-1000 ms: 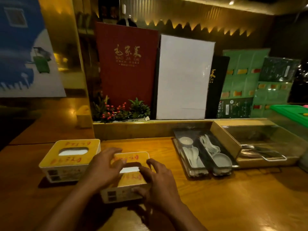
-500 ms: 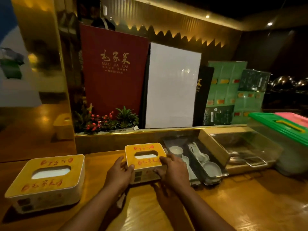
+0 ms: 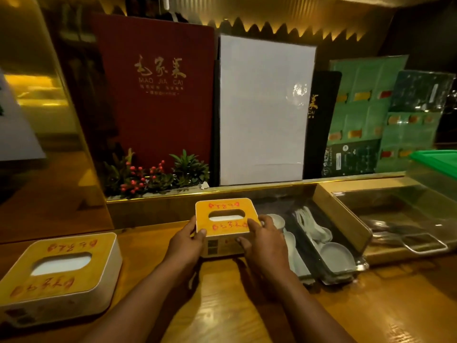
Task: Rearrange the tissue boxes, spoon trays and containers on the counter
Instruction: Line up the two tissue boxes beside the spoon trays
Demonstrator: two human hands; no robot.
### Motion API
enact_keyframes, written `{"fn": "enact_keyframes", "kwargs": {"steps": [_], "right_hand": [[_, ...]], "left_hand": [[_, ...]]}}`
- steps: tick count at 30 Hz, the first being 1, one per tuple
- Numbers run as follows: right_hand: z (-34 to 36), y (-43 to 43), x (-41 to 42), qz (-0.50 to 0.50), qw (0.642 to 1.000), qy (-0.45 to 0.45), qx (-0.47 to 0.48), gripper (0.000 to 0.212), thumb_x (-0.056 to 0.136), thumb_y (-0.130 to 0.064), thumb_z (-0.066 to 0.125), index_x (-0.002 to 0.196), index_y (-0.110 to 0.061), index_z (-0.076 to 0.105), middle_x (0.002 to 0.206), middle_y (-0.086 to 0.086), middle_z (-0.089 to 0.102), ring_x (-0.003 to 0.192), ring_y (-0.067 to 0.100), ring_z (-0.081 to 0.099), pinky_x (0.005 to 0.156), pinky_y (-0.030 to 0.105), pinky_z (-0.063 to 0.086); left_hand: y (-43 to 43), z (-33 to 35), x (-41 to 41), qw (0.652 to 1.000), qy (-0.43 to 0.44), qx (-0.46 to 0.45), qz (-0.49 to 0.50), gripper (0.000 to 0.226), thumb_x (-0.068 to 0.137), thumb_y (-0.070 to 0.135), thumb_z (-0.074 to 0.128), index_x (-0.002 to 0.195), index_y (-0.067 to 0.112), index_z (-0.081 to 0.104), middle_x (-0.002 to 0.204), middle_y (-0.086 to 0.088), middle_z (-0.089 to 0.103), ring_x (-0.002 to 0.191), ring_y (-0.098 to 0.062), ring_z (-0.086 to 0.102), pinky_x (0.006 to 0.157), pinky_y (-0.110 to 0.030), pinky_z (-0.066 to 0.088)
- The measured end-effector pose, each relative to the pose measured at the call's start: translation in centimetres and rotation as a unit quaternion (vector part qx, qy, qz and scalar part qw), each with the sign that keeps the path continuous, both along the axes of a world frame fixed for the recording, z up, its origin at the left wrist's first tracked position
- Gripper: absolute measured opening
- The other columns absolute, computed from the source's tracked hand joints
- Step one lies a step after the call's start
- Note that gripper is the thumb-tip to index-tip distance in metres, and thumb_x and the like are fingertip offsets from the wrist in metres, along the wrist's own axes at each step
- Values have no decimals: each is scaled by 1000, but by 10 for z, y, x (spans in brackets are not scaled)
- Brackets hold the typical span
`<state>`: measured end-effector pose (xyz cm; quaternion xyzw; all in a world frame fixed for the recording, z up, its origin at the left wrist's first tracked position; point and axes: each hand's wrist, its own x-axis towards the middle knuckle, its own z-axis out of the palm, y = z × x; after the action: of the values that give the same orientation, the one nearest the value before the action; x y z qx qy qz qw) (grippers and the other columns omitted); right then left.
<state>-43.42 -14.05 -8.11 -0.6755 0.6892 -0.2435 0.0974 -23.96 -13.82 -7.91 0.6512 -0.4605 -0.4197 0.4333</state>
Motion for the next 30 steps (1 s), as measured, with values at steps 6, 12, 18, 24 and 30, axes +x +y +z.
{"fn": "enact_keyframes", "kwargs": {"steps": [6,12,18,24,30], "right_hand": [[-9,-3,-6,8,999,29,-10,66,89,-52,62,148,-33,39,154,5,37,136,30,40,106,51,44],[-2,25,22,38,996,34,-78,67,87,-43,66,147,-27,40,157,10,31,142,32,30,111,54,36],[13,59,127,242,966,-36,-87,54,90,-48,58,140,-29,48,137,-3,52,124,20,47,101,37,44],[1,88,235,303,951,8,-55,70,80,-77,50,138,-38,42,148,3,38,129,25,39,101,43,43],[-3,84,258,241,966,48,-85,58,77,-75,55,116,-32,56,134,0,48,117,22,46,91,42,45]], "left_hand": [[-1,-1,-2,999,46,4,-1,41,101,30,52,133,56,49,123,9,66,97,-12,68,81,-43,61],[25,16,19,998,-66,-11,-20,55,102,36,50,153,37,30,155,3,41,136,-21,47,103,-45,48],[74,42,99,969,-206,-134,-3,35,95,33,61,130,33,61,133,9,61,121,-9,56,97,-37,52],[125,48,203,936,-293,-161,112,33,89,19,70,122,26,68,126,2,64,106,-18,62,79,-33,53],[144,13,269,939,-291,-66,172,49,91,30,69,137,19,55,132,-13,58,109,-36,61,68,-35,47]]}}
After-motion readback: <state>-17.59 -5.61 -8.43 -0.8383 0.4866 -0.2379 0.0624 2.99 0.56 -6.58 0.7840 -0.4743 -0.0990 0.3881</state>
